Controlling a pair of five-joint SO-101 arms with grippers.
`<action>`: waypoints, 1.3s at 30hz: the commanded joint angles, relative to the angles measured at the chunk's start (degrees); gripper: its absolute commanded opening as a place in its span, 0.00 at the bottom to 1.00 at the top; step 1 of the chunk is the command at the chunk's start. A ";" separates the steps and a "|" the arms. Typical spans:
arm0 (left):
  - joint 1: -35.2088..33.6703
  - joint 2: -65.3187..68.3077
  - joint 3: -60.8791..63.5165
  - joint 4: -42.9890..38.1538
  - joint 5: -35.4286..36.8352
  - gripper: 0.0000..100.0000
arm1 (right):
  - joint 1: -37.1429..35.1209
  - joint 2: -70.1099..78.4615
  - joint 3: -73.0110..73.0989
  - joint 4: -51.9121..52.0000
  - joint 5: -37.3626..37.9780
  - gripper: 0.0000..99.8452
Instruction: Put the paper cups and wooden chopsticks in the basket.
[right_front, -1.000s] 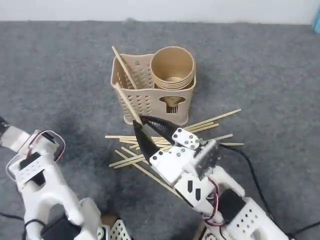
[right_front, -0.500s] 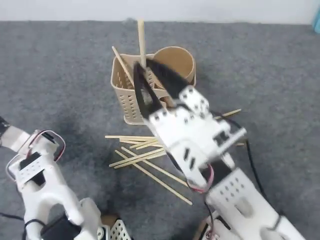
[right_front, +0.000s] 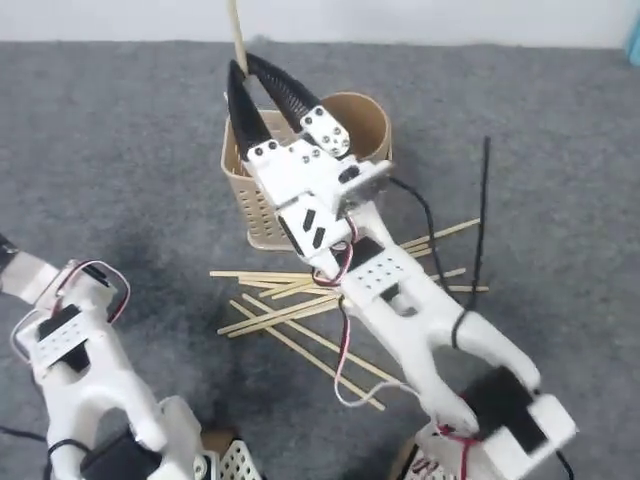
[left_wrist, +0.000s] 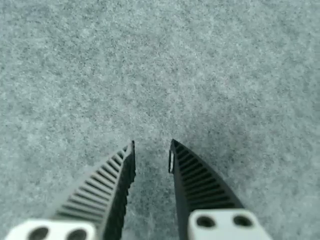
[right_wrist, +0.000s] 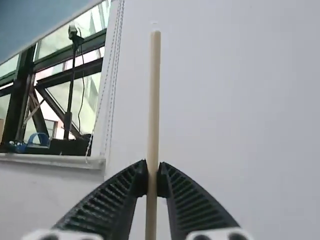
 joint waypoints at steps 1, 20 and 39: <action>0.62 -0.18 -2.15 -1.76 0.35 0.11 | 0.92 1.80 -2.29 -2.77 -0.18 0.04; 0.62 -0.18 -2.15 -1.76 0.35 0.11 | 0.75 -0.40 3.25 9.19 -0.35 0.17; 0.62 -0.18 -2.15 -1.67 0.35 0.11 | -4.18 -51.56 30.77 51.82 -0.53 0.10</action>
